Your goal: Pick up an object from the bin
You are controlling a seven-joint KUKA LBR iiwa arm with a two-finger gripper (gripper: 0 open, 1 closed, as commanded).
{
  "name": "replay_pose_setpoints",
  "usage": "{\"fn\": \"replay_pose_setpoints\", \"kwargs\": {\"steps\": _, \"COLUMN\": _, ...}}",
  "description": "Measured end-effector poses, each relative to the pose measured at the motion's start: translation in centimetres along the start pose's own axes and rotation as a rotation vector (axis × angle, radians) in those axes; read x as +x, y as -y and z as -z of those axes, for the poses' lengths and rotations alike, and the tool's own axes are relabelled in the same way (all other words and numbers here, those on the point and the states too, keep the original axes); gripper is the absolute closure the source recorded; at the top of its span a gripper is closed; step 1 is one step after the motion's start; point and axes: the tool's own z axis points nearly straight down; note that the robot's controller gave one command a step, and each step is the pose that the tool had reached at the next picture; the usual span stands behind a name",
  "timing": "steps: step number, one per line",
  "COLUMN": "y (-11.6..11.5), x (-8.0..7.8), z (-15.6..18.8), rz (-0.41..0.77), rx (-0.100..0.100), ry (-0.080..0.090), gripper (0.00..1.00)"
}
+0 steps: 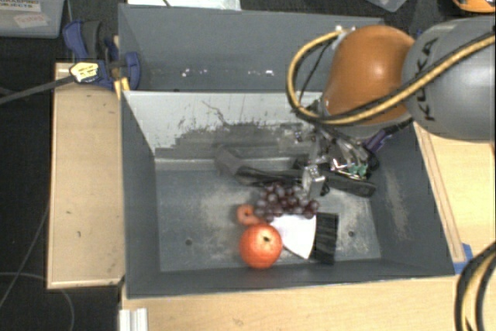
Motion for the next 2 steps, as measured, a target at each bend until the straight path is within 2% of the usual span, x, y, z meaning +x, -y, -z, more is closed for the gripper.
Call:
{"fn": "replay_pose_setpoints", "kwargs": {"steps": 1, "y": -3.5, "x": 6.5, "z": -6.9, "rz": -0.335, "rx": -0.001, "ry": -0.017, "gripper": 0.0}}
{"fn": "replay_pose_setpoints", "kwargs": {"steps": 2, "y": -2.3, "x": 6.4, "z": -7.4, "rz": -0.152, "rx": 0.003, "ry": 0.033, "gripper": 1.0}}
